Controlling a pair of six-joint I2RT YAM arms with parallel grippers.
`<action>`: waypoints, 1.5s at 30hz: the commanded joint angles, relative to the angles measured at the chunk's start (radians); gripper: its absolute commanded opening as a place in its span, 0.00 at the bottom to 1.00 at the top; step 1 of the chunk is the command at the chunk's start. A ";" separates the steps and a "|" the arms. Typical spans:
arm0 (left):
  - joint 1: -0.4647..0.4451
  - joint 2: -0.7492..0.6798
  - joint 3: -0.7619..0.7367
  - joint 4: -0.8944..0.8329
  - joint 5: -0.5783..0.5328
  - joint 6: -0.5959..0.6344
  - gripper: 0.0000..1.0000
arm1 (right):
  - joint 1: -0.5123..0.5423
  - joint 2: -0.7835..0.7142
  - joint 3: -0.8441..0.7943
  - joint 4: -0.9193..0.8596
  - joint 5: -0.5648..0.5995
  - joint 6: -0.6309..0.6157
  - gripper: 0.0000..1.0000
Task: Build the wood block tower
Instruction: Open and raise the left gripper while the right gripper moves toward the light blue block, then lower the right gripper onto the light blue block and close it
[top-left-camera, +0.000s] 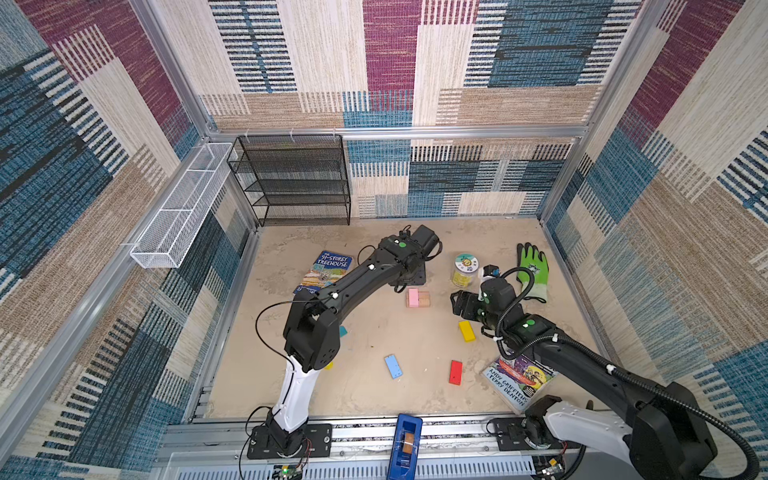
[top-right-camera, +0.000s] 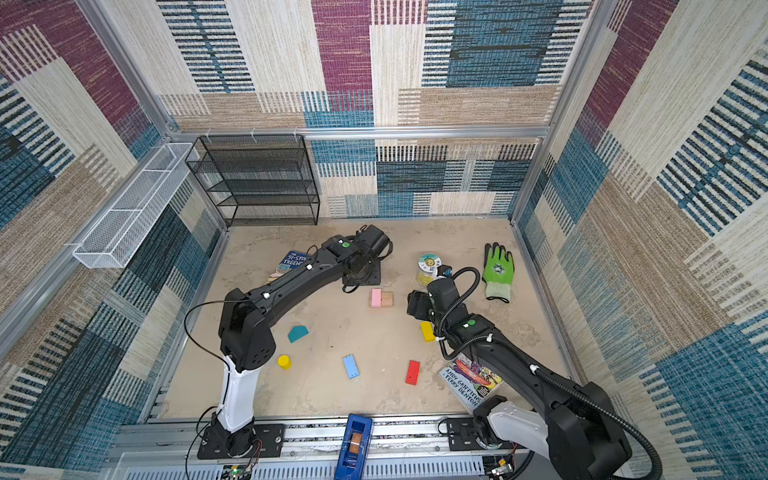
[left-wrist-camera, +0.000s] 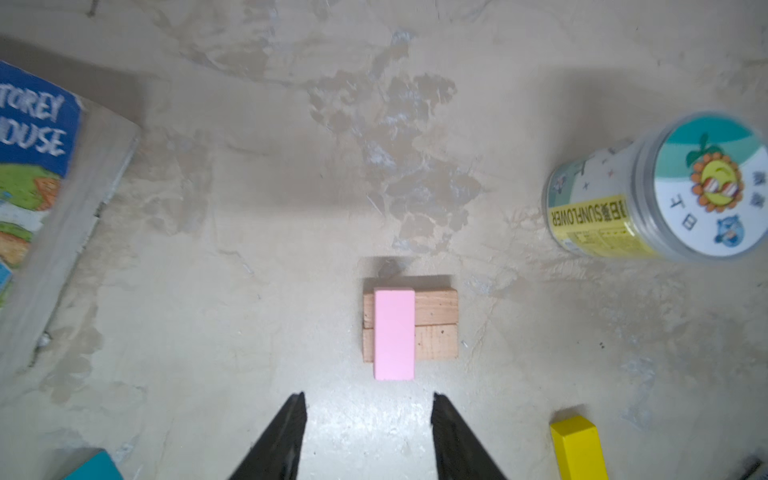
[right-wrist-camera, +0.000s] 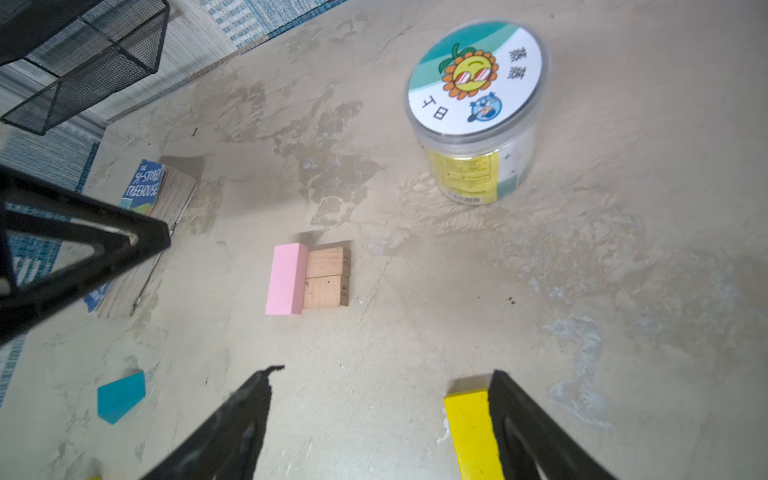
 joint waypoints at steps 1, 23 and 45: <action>0.033 -0.065 -0.031 0.012 -0.048 0.082 0.53 | 0.028 -0.007 0.007 -0.007 -0.066 0.005 0.80; 0.245 -0.480 -0.666 0.468 0.218 0.208 0.47 | 0.520 0.363 0.232 -0.286 -0.029 0.156 0.77; 0.370 -0.675 -0.870 0.582 0.307 0.190 0.44 | 0.670 0.643 0.444 -0.396 -0.018 0.138 0.70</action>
